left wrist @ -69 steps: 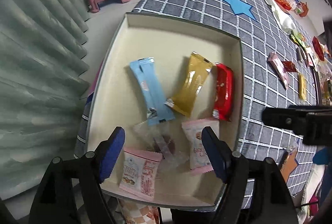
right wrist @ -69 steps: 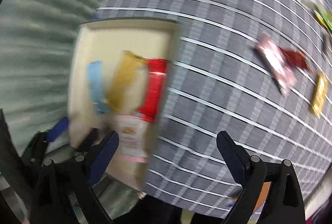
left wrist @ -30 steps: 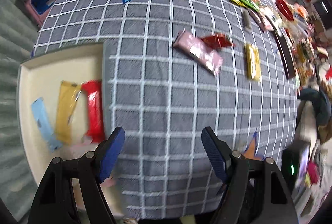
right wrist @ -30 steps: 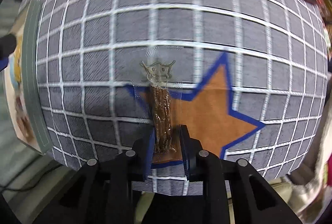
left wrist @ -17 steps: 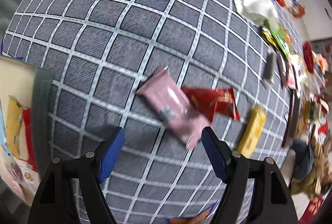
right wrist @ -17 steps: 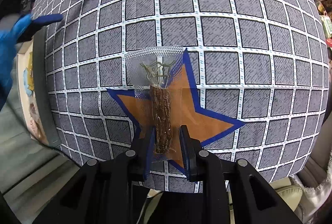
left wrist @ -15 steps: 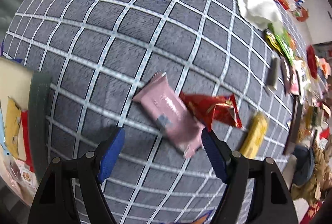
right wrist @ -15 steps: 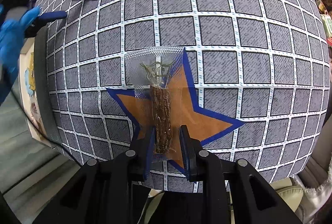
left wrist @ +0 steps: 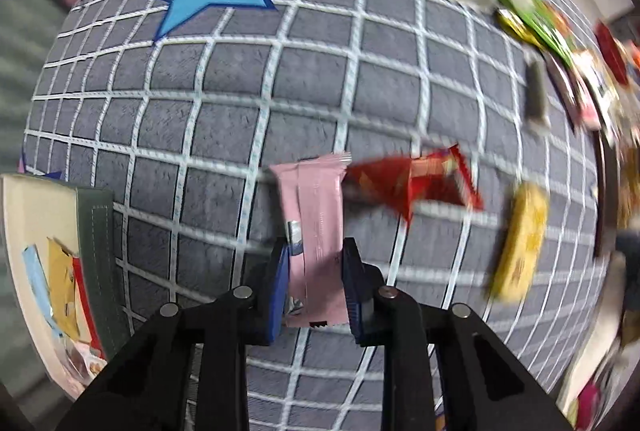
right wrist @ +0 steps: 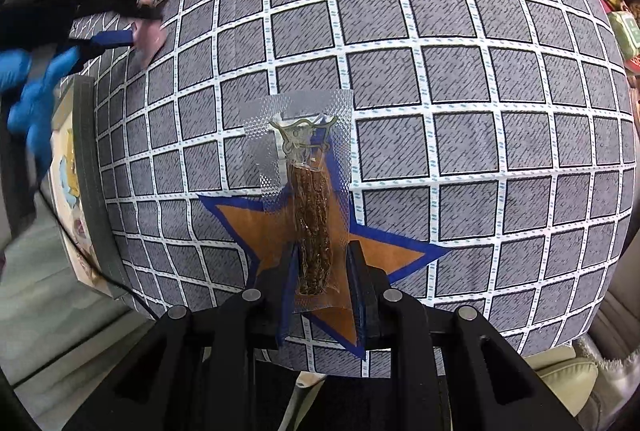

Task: Organize snacks
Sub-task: 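Grasp the clear bag of brown jerky with right tool while left tool grasps pink bar, then carry both snacks over the cream tray and open both tools to release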

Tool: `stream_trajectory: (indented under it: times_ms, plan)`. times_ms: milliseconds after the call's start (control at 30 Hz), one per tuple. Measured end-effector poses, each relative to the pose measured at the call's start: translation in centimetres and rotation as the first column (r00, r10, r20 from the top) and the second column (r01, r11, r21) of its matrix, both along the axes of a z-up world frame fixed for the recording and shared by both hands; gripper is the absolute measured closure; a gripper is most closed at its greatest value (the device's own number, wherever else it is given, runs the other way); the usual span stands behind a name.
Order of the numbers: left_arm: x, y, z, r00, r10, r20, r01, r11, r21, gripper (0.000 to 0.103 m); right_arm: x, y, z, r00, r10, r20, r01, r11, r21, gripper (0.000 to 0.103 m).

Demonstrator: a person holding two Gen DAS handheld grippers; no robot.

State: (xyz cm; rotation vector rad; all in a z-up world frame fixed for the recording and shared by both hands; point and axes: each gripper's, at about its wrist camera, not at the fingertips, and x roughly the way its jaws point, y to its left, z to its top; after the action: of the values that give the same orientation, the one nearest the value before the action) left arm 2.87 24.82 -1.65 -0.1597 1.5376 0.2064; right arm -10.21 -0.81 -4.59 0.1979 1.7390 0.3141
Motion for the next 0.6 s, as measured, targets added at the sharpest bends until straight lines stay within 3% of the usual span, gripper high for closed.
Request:
stream_trajectory:
  times_ms: [167, 367, 600]
  plan:
    - [-4.9, 0.2, 0.1, 0.994, -0.113, -0.001, 0.113, 0.993, -0.017, 0.076, 2.1, -0.3, 1.5, 1.000, -0.008, -0.001, 0.008, 1.000, -0.005, 0.077]
    - [-10.4, -0.1, 0.4, 0.976, -0.216, -0.014, 0.216, 0.976, -0.034, 0.076, 1.9, 0.2, 2.6, 1.000, -0.004, -0.003, 0.004, 1.000, -0.024, 0.077]
    - [-14.1, 0.3, 2.5, 0.968, -0.251, 0.024, 0.252, 0.967, -0.046, 0.076, 1.8, 2.0, 3.1, 1.000, 0.021, -0.001, -0.021, 0.999, -0.031, 0.077]
